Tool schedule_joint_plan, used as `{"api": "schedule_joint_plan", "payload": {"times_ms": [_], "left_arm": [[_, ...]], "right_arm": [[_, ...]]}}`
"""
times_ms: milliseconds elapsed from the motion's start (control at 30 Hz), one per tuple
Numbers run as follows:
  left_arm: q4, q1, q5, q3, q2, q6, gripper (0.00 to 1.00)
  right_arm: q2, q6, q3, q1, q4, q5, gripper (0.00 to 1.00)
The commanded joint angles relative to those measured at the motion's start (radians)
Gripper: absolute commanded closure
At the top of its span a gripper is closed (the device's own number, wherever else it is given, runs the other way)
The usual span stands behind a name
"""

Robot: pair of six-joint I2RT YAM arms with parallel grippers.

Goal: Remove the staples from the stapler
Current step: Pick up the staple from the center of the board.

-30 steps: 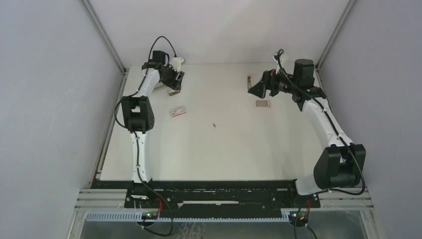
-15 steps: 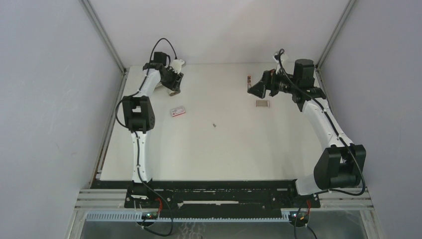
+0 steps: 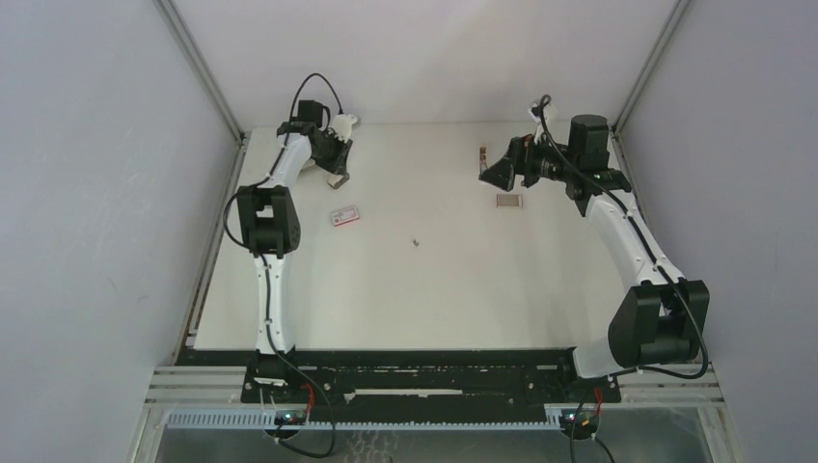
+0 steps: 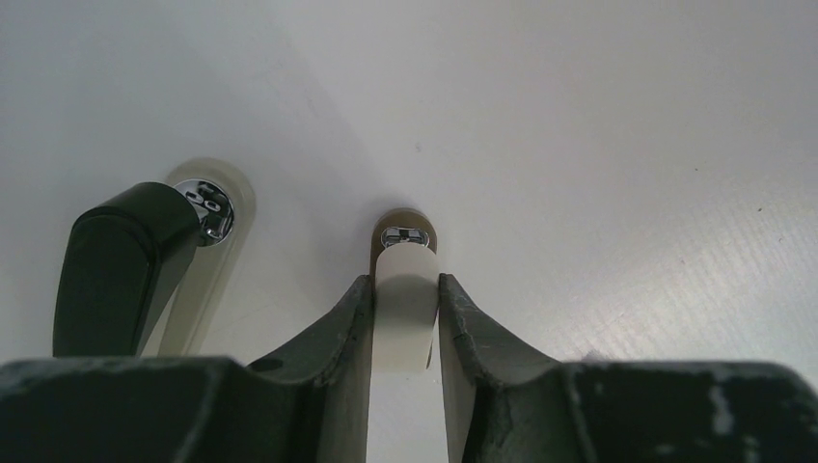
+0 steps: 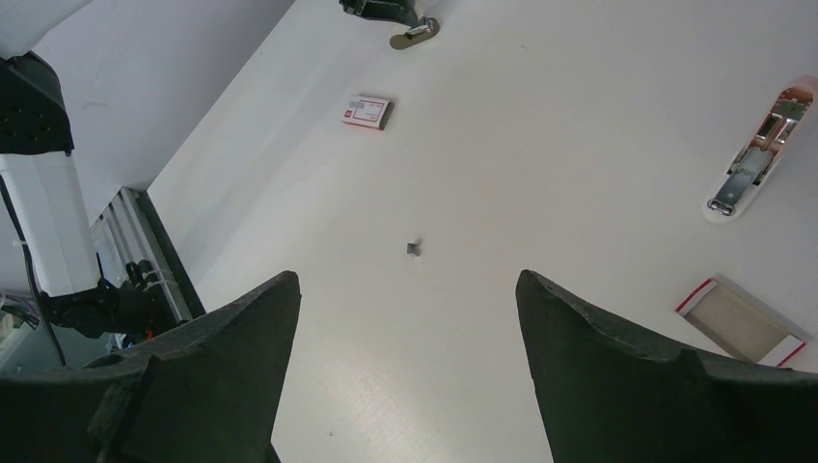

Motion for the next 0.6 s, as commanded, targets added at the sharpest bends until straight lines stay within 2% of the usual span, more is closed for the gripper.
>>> {"api": "schedule_joint_plan", "payload": {"times_ms": [0, 67, 300, 400, 567], "left_arm": [[0.038, -0.008, 0.048, -0.007, -0.055, -0.041, 0.85], [0.051, -0.008, 0.06, -0.019, -0.075, -0.051, 0.89], [0.095, -0.009, 0.138, -0.072, -0.169, -0.087, 0.95], [0.102, -0.01, 0.172, -0.095, -0.214, -0.102, 0.99], [0.102, -0.014, 0.274, -0.166, -0.31, -0.108, 1.0]], "right_arm": [[-0.033, 0.009, 0.003, 0.009, 0.04, -0.01, 0.18], [-0.032, 0.008, 0.004, 0.014, 0.041, -0.008, 0.18], [-0.016, 0.033, 0.005, 0.047, 0.054, 0.0, 0.17], [0.003, 0.08, 0.003, 0.057, 0.073, -0.005, 0.17], [0.049, 0.211, 0.003, 0.067, 0.122, -0.029, 0.18]]}}
